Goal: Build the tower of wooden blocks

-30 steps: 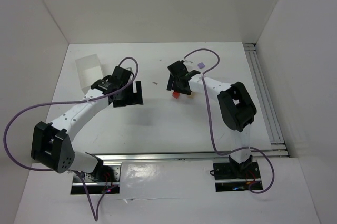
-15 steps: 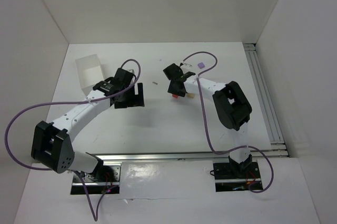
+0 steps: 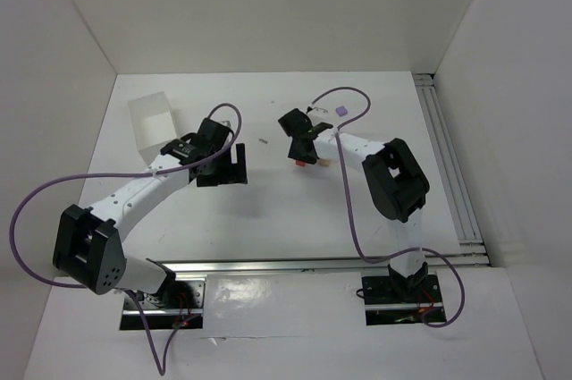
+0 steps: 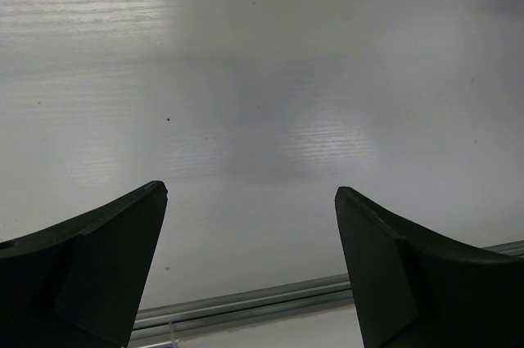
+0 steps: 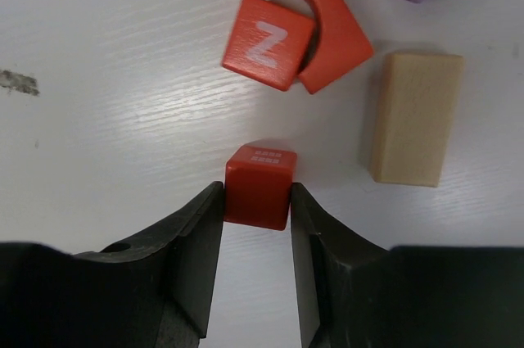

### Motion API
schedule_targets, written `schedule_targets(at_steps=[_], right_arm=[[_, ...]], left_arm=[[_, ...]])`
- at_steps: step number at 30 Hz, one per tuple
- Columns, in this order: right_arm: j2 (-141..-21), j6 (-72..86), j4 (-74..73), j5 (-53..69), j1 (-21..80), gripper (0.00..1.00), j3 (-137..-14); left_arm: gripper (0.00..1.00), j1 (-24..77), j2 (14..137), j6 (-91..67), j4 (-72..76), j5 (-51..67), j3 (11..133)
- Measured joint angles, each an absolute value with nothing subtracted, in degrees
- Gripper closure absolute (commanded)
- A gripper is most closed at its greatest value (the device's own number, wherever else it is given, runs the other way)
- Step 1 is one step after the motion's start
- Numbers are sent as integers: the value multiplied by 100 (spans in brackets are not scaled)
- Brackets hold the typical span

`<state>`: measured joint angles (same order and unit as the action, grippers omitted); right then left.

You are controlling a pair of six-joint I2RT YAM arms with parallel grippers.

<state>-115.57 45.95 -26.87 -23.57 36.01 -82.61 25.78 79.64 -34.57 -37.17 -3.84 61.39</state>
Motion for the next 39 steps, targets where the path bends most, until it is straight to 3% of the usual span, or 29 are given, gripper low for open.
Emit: schedule_targets(at_steps=[4,10,24,39], right_arm=[[-11334,4508,-2779,-2539,3500,57,-7972],[-11174,4410,-3068,-2764,3140,24,-7789],[-11257,4025,-3087,-2781,3323,30,-8558],[-12470,3433,-2974,-2305,3223,31,-9863]], left_arm=[[3,2609,7961,-3481,-3675,-373,6069],[3,2711,7961,-3494,-3640,-368,6018],[3,2794,7948,-3511,-3583,-464,6018],[3,2792,7773,-3540,-3621,-635,6018]])
